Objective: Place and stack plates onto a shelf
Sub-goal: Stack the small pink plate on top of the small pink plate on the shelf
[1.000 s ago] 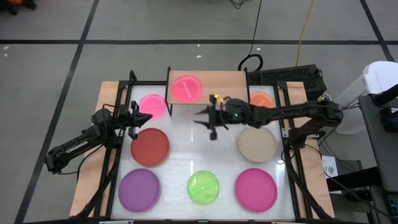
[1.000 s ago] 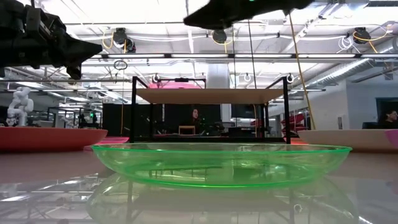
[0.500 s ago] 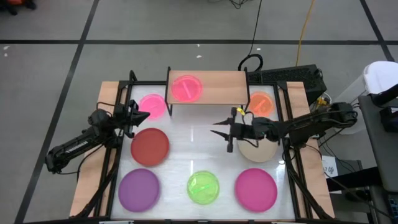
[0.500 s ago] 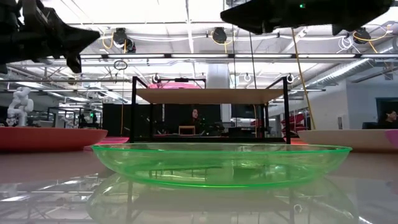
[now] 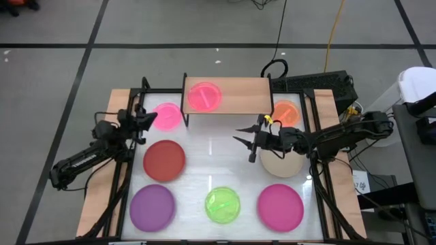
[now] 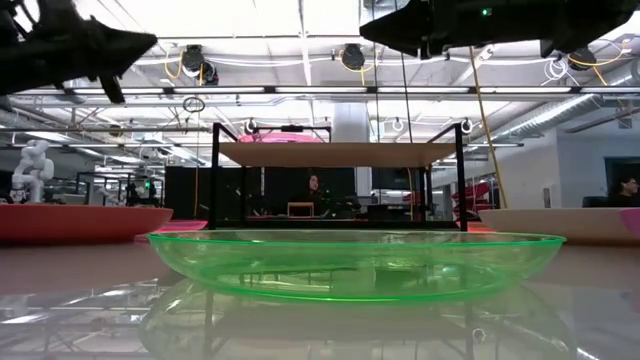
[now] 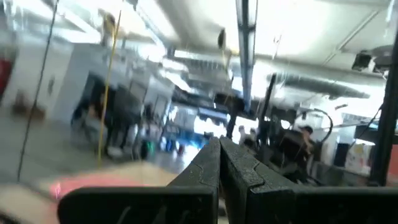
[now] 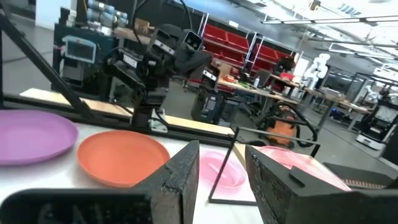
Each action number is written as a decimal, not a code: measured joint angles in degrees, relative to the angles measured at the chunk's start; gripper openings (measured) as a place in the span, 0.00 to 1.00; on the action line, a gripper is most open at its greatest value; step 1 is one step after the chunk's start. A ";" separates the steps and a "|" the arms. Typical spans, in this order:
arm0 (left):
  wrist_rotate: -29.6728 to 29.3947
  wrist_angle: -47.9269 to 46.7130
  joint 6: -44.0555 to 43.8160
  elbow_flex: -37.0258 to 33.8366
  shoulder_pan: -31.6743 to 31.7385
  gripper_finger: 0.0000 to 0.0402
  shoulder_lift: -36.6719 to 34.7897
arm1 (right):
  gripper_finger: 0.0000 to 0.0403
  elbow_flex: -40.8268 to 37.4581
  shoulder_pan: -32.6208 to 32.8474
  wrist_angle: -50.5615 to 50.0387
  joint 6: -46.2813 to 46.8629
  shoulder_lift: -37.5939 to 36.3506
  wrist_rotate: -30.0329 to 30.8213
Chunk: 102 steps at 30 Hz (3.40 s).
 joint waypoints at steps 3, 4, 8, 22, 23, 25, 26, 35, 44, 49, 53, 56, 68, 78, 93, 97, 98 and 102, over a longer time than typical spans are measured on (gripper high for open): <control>0.04 5.00 2.84 0.02 -0.01 0.01 0.00 | 0.28 0.00 0.00 0.47 1.88 -0.01 0.00; 0.04 5.86 3.23 0.02 -0.01 0.01 0.00 | 0.28 0.00 0.00 0.44 2.40 -0.01 0.00; 0.07 5.11 2.44 0.02 -0.01 0.01 0.00 | 0.28 0.00 -0.02 0.47 2.52 -0.01 0.00; -6.36 -37.91 15.95 11.00 0.06 0.01 11.65 | 0.28 0.00 -0.08 0.46 -0.46 -0.01 0.07; -7.08 -38.30 16.54 11.73 0.06 0.01 13.50 | 0.28 0.00 -0.08 0.47 -0.46 -0.01 0.07; -9.90 -38.49 16.65 12.85 0.06 0.01 16.95 | 0.28 0.00 -0.08 0.45 -0.39 -0.01 0.04; -11.37 -38.43 16.40 13.49 0.06 0.01 18.61 | 0.28 0.00 -0.08 0.46 -0.39 -0.01 0.04; -12.05 -30.69 14.21 15.59 0.04 0.01 30.40 | 0.28 0.00 -0.08 0.44 -0.41 -0.10 0.02; -11.50 -31.73 15.43 15.61 -0.04 0.01 35.06 | 0.28 0.00 -0.04 0.36 -0.29 -0.10 0.00; -12.93 -32.30 18.15 15.61 -2.82 0.01 39.70 | 0.28 0.00 -0.02 0.02 -0.33 -0.10 -0.02; -17.63 -32.30 20.85 15.61 -4.98 0.04 43.86 | 0.28 0.01 -0.02 0.00 -0.06 -0.10 -0.02; -21.41 -32.35 21.30 15.61 -5.62 0.10 46.44 | 0.28 0.02 -0.02 0.02 -0.06 -0.10 -0.02; -22.50 -32.60 20.97 15.61 -5.67 0.31 56.03 | 0.28 0.02 -0.02 -2.14 -0.02 -0.12 -0.02; -23.70 -32.29 20.85 15.61 -5.67 0.31 62.24 | 0.28 0.02 -0.01 -2.14 -0.02 -0.12 -0.02; -30.19 -31.60 20.39 15.73 -5.56 0.29 67.49 | 0.28 0.02 0.00 -2.15 -0.02 -0.12 -0.02; -29.75 -31.56 18.19 15.74 -5.58 0.19 67.82 | 0.28 0.02 0.00 -2.15 -0.02 -0.12 -0.02; -29.66 -31.46 18.04 15.74 -5.58 0.16 67.82 | 0.28 0.02 0.00 -2.13 0.00 -0.12 -0.02; -30.36 -29.91 17.87 15.63 -5.52 0.03 67.91 | 0.28 0.02 0.00 -2.13 0.00 -0.12 -0.02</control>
